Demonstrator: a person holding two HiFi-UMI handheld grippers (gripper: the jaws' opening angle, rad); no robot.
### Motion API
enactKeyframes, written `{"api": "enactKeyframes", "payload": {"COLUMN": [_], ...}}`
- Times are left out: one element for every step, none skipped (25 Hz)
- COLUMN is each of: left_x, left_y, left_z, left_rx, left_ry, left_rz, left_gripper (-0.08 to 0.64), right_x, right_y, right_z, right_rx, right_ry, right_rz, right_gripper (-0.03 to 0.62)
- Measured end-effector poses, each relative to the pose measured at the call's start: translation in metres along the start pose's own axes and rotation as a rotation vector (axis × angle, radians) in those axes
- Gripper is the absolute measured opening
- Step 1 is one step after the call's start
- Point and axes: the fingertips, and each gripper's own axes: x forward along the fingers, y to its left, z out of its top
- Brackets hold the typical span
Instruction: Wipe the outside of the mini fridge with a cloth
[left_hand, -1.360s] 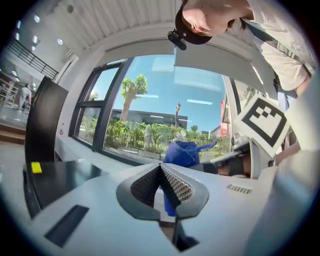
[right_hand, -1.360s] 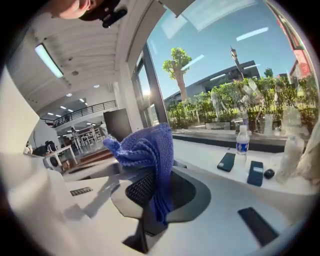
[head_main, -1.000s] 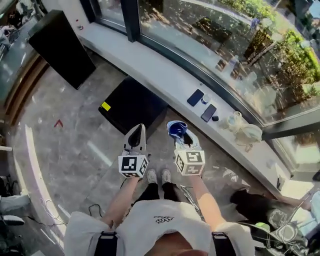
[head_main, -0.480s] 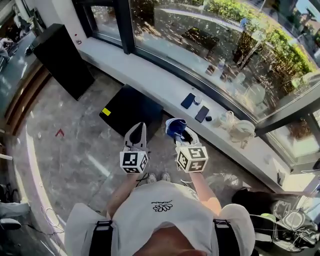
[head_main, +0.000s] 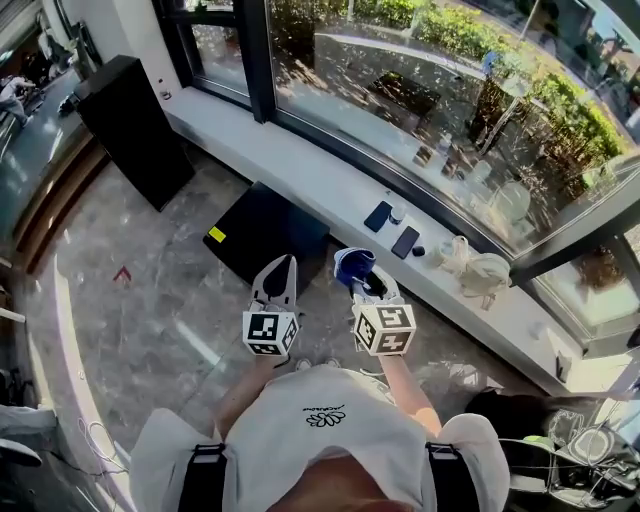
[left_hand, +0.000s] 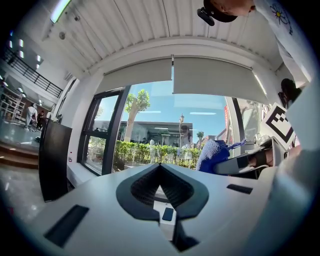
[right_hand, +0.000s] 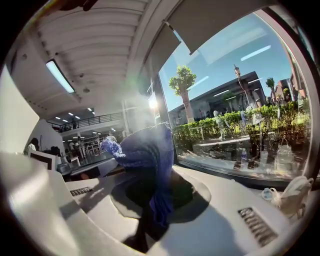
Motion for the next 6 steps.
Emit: {"api": "enactKeyframes", "payload": {"left_x": [-0.001, -0.001, -0.001, -0.002, -0.002, -0.002], "left_y": [0.001, 0.003, 0.004, 0.005, 0.005, 0.005], "left_z": [0.001, 0.002, 0.003, 0.004, 0.006, 0.008], "left_rx": [-0.009, -0.019, -0.027, -0.031, -0.032, -0.032], "left_ry": [-0.004, -0.010, -0.018, -0.025, -0.032, -0.039], "left_rz": [0.004, 0.011, 0.016, 0.021, 0.023, 0.026], "left_gripper": [0.005, 0.005, 0.005, 0.005, 0.005, 0.005], "right_x": [0.001, 0.001, 0.002, 0.003, 0.003, 0.003], "right_y": [0.001, 0.002, 0.003, 0.004, 0.005, 0.006], "right_z": [0.001, 0.002, 0.004, 0.007, 0.009, 0.012], "right_rx": [-0.007, -0.015, -0.021, -0.026, -0.031, -0.035], "right_ry": [-0.002, -0.006, -0.012, -0.020, -0.028, -0.036], "right_rz": [0.000, 0.000, 0.001, 0.003, 0.004, 0.005], "right_gripper": [0.072, 0.072, 0.072, 0.072, 0.072, 0.072]}}
